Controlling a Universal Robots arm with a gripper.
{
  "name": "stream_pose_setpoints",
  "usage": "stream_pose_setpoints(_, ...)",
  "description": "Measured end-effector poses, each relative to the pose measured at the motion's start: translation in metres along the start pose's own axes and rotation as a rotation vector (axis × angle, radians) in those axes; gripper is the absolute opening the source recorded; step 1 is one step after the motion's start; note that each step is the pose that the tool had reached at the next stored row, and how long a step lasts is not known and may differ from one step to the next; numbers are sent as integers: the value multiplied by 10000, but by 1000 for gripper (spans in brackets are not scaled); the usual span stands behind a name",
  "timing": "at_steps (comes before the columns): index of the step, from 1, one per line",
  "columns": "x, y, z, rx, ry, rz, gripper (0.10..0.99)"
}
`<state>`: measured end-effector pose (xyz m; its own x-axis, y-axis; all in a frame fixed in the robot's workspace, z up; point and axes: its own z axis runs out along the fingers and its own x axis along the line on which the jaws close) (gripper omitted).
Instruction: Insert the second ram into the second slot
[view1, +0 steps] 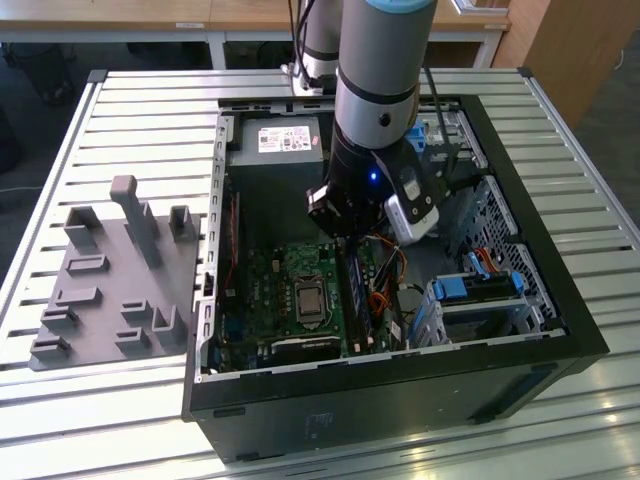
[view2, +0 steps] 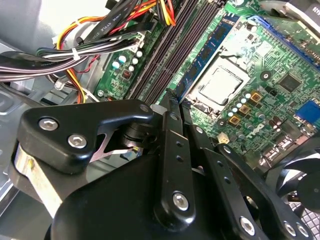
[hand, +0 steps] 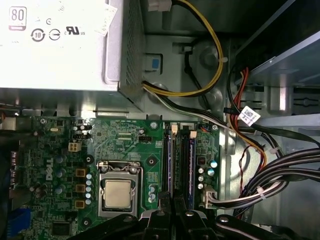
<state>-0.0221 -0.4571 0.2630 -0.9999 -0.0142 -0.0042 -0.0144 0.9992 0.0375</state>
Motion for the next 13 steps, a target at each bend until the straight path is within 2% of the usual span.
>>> stream_pose_setpoints(13, 0, -1, 28, 58, 0, 8, 137)
